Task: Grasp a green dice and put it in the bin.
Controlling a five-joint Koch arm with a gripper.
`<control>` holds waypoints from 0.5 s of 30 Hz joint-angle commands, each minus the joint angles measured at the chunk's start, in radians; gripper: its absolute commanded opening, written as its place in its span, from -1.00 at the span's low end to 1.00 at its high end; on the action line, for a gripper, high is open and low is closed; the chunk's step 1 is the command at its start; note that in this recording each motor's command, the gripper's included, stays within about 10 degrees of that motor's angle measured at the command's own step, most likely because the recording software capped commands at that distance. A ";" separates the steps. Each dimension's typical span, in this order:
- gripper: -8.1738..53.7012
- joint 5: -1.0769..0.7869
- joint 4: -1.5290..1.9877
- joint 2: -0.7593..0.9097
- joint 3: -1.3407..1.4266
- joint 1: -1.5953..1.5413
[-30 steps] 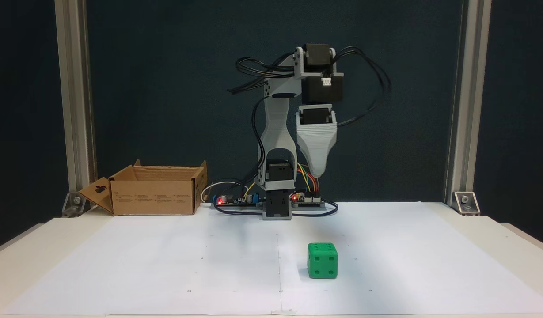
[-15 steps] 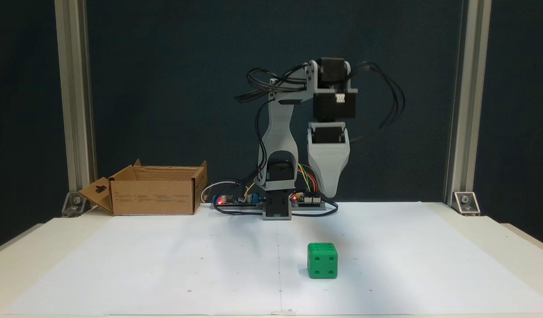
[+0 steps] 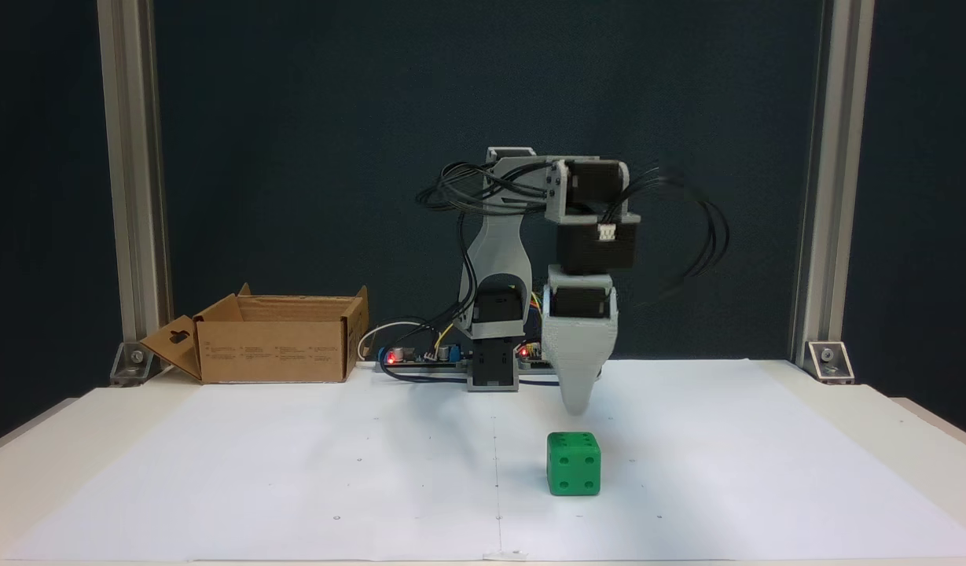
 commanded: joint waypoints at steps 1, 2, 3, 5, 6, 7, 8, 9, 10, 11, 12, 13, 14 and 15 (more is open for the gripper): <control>0.72 0.041 -0.025 -0.005 -0.052 0.015; 0.72 0.041 -0.028 -0.014 -0.052 0.017; 0.72 0.041 -0.032 -0.026 -0.052 0.021; 0.72 0.041 -0.049 -0.038 -0.052 0.028; 0.72 0.041 -0.055 -0.046 -0.052 0.031; 0.72 0.041 -0.061 -0.052 -0.052 0.032; 0.72 0.041 -0.064 -0.058 -0.052 0.032; 0.72 0.041 -0.064 -0.067 -0.052 0.032; 0.72 0.041 -0.066 -0.069 -0.052 0.032; 0.72 0.041 -0.066 -0.081 -0.052 0.032; 0.72 0.041 -0.064 -0.081 -0.052 0.034; 0.72 0.041 -0.064 -0.084 -0.052 0.035; 0.72 0.041 -0.066 -0.092 -0.052 0.037; 0.72 0.041 -0.066 -0.095 -0.052 0.037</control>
